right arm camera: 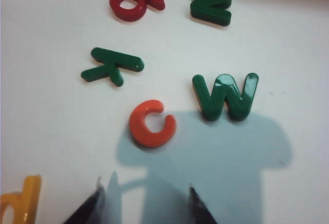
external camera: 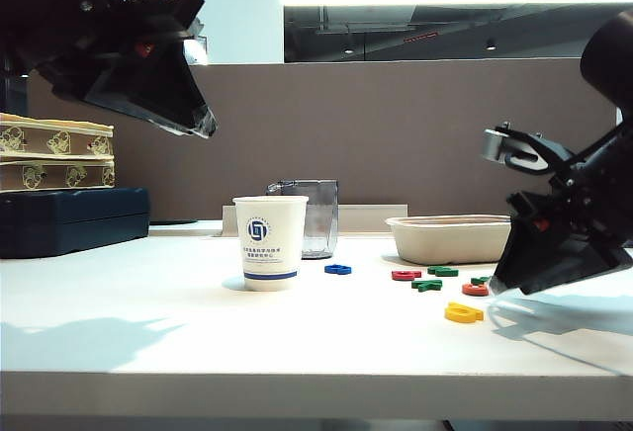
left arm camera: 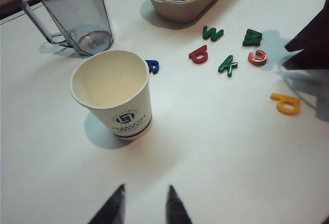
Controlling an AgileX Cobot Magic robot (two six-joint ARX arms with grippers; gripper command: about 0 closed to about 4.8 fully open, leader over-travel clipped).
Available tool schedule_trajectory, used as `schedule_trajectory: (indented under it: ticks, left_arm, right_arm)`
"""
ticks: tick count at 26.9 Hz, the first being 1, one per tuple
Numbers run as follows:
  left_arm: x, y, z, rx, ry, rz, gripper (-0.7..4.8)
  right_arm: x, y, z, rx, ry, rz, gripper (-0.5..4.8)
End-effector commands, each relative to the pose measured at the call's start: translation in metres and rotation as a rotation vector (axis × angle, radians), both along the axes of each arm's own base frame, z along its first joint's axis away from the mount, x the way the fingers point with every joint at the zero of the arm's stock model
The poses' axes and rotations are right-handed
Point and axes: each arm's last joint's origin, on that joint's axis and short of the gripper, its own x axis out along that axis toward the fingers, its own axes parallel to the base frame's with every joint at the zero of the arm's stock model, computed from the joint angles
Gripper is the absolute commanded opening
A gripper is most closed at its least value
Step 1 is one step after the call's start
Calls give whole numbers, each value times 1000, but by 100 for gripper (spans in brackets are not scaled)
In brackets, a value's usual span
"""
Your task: Pick up the letter "c" and put it in the paper cup.
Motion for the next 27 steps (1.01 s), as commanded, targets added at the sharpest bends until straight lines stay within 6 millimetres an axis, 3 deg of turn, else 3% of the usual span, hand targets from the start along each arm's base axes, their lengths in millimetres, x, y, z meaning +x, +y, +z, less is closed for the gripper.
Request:
schedule_trajectory:
  ticks: [1, 11, 19, 27]
  left_arm:
    - [0, 0, 2, -12, -12, 3, 97]
    - [0, 0, 3, -16, -17, 3, 97]
    - [0, 0, 3, -16, -17, 3, 98]
    - [0, 0, 3, -17, -16, 4, 97]
  right_arm:
    - [4, 1, -1, 8, -20, 6, 203]
    - [8, 5, 2, 34, -85, 48, 203]
    - [8, 17, -15, -49, -67, 86, 203]
    - [11, 17, -16, -78, -94, 52, 203]
